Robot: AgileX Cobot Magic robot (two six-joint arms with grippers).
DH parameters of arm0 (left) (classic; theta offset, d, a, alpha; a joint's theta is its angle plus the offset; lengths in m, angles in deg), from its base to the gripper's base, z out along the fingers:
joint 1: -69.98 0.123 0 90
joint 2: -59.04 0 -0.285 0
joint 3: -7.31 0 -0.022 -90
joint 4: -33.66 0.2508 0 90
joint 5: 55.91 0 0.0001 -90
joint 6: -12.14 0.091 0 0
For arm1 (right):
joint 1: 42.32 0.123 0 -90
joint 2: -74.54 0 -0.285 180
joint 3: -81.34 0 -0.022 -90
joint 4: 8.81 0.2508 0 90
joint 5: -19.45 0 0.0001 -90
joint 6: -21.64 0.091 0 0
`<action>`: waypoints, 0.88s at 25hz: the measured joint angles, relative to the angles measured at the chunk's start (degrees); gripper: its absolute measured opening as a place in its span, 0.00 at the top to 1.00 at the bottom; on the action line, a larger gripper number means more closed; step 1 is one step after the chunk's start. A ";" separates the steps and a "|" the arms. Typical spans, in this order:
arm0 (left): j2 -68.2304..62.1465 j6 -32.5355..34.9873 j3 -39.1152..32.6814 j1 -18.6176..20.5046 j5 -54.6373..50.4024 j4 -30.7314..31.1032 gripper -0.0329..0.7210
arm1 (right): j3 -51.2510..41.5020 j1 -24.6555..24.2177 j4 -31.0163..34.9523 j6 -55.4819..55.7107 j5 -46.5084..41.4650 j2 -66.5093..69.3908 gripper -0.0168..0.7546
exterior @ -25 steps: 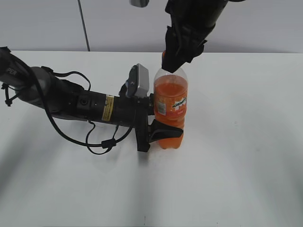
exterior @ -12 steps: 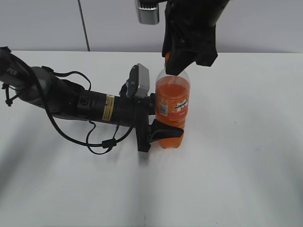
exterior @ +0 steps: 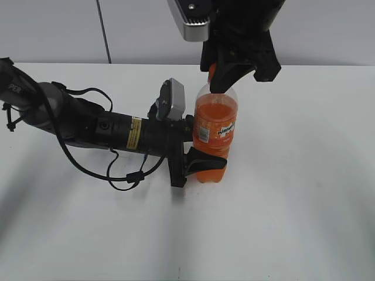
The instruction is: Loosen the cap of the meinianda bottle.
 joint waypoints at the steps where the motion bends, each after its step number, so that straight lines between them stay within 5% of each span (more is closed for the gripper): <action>1: 0.00 0.00 0.00 0.00 0.00 -0.05 0.42 | 0.00 0.00 -0.06 -0.05 0.00 0.00 0.60; 11: 0.00 0.00 0.02 0.00 -0.05 -0.05 0.42 | 0.02 0.00 -0.48 2.56 0.00 0.00 0.60; 22: 0.00 -0.94 0.02 0.00 -0.05 -0.22 0.42 | 0.02 0.00 -0.19 6.55 0.75 0.16 0.46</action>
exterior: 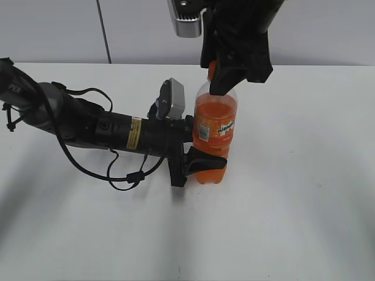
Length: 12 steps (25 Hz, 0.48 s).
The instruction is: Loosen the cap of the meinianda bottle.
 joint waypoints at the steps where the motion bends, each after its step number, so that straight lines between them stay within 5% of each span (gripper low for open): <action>1: 0.00 -0.06 0.00 0.00 0.00 0.05 0.42 | 0.00 0.00 0.20 0.84 0.00 0.00 0.45; 6: 0.00 -0.09 0.00 0.00 0.00 0.05 0.42 | 2.30 0.00 0.85 10.35 0.00 0.02 0.44; 12: 0.00 -0.09 0.00 0.00 0.00 0.05 0.42 | 5.24 0.00 1.00 35.32 0.06 0.02 0.44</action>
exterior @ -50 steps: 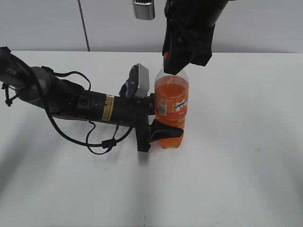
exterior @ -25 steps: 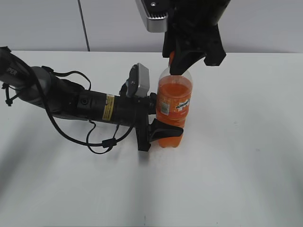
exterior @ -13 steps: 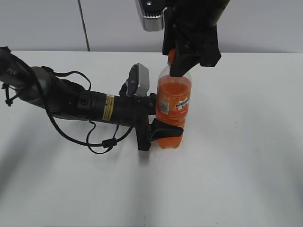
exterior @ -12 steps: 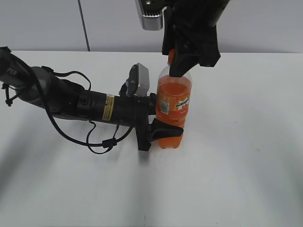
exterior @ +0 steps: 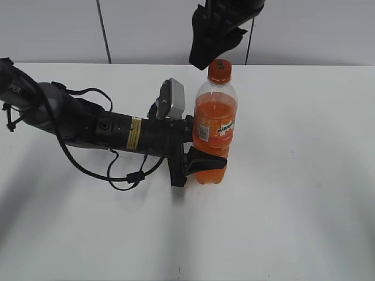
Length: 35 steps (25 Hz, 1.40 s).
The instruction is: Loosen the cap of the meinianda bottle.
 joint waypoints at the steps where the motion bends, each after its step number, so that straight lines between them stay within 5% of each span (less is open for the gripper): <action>1: 0.00 0.00 0.00 0.00 0.00 0.00 0.42 | 0.08 0.00 0.00 4.02 0.00 0.00 0.44; 9: 0.00 0.00 0.00 0.00 0.00 0.00 0.42 | 0.49 0.00 -2.29 43.92 0.00 -0.44 0.44; 14: 0.00 0.00 0.00 0.00 0.00 0.00 0.42 | 0.49 0.00 -3.29 58.39 0.00 -3.44 0.44; 35: 0.00 -0.07 0.00 0.00 -0.01 0.05 0.42 | -3.77 2.88 -8.92 70.58 0.00 -4.92 0.44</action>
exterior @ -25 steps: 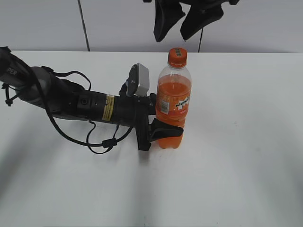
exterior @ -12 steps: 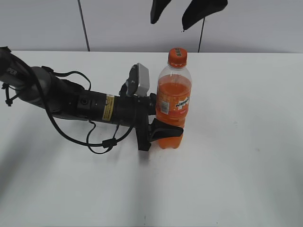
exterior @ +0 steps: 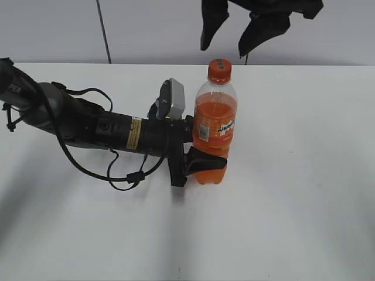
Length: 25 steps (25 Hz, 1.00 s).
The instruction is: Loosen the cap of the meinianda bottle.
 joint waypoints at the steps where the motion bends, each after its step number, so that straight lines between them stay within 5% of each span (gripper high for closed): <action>1: 0.00 0.00 0.00 0.00 0.00 0.00 0.42 | 0.00 0.00 0.00 0.22 0.00 0.00 0.44; 25: 0.00 0.00 0.00 0.00 0.00 -0.05 0.43 | -0.11 0.00 0.61 0.63 0.00 3.62 0.44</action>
